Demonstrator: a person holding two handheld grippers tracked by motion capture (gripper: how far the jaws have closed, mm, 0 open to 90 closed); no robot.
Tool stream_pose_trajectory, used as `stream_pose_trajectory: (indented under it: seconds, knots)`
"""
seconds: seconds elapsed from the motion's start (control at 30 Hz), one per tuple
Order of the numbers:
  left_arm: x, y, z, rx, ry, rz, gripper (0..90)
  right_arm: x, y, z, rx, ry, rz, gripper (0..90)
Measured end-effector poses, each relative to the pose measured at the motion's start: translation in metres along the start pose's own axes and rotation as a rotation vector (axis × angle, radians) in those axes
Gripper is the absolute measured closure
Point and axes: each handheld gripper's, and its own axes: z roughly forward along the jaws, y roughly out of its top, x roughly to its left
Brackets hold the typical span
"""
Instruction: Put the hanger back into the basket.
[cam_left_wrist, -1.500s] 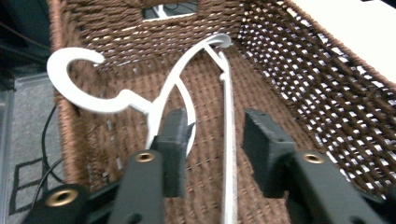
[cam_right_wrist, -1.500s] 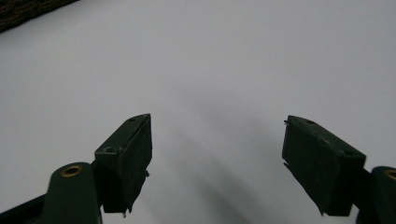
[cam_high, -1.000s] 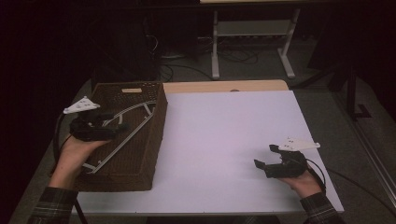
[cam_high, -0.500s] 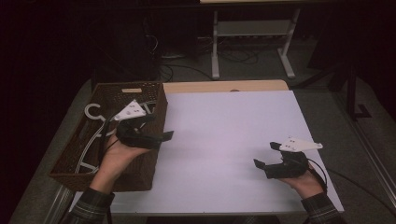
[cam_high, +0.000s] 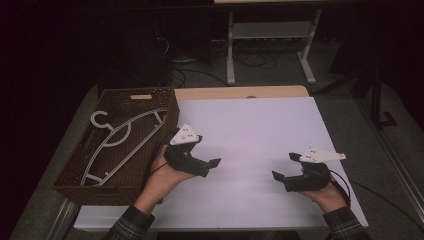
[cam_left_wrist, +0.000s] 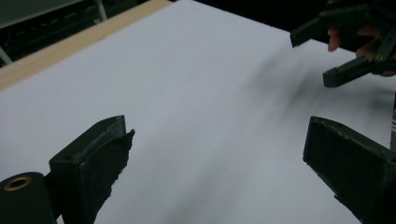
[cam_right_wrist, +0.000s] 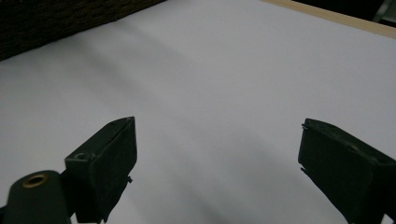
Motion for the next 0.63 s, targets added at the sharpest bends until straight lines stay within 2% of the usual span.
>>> stream_pose_trajectory:
  seconds: [0.13,0.27,0.43,0.63]
  knots:
    - [-0.006,-0.01,0.016,0.019,-0.021,-0.004,6.5,0.0,-0.001,0.001,0.005,0.005,-0.002,11.1]
    - [-0.006,-0.021,0.027,0.019,-0.02,-0.01,6.5,0.0,-0.002,0.001,0.01,0.008,-0.005,11.1]
    - [0.0,-0.035,0.034,0.032,-0.02,-0.031,6.5,0.0,-0.003,0.002,0.016,0.013,-0.01,11.2]
    - [0.004,-0.043,0.036,0.033,-0.02,-0.03,6.5,0.0,-0.004,0.003,0.019,0.01,-0.013,11.1]
